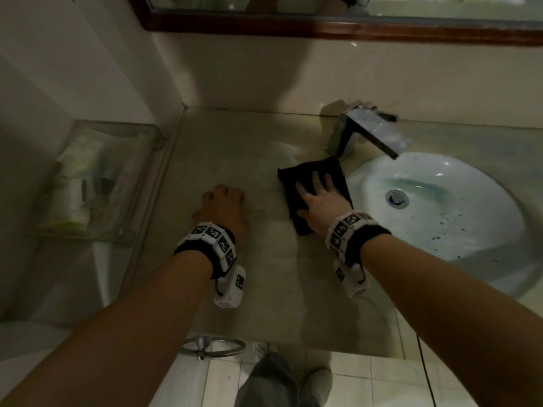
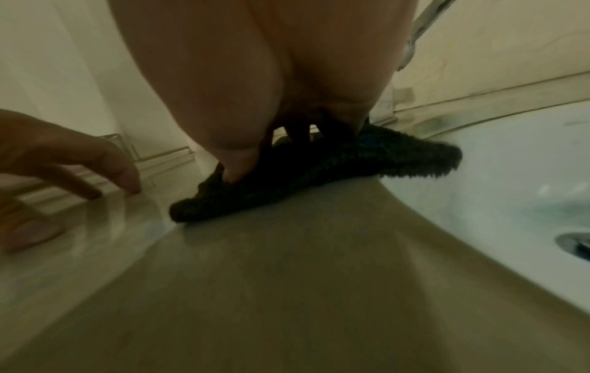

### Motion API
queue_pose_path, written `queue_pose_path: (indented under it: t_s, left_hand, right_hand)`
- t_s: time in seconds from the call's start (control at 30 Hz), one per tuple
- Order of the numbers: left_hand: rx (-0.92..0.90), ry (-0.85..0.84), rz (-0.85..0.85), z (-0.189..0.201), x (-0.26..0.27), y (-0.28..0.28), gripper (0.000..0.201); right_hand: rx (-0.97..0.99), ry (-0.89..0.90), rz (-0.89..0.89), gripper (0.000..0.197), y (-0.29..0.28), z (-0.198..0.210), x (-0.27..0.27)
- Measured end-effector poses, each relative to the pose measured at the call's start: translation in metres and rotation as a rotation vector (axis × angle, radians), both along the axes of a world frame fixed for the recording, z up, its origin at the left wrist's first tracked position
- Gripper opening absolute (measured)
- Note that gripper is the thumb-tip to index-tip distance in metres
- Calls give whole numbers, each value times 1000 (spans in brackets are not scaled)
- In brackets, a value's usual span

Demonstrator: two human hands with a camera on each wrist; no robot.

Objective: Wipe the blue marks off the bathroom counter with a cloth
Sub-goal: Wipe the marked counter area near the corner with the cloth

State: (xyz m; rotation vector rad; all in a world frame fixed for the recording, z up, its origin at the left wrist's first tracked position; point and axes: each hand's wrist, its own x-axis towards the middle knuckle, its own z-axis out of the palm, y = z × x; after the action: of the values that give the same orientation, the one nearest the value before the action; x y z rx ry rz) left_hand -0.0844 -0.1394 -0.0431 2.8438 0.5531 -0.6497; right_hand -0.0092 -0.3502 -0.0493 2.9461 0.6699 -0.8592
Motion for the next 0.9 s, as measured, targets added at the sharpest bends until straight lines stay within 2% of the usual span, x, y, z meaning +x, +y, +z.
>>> queue_pose_path:
  t_s: [0.27,0.47,0.67,0.8,0.9]
  left_hand:
    - [-48,2,16,-2,5,2,55]
    - [-32,-36,-6,-5,1,1,57]
    - [-65,-93,-32,-8,-13,6,64]
    - [-37,-154,-12,-7,-32,9,48]
    - [-8,-126,19,-3,-48,8,41]
  right_hand:
    - [-38,101,-17,67,59,5,61]
    - [-72,60,35,65,75,13,73]
    - [-39,32,181,63,84,10,25]
    - [-17,-17,270,64,82,7,-20]
    - [-15,-25,309,64,76,7,-46]
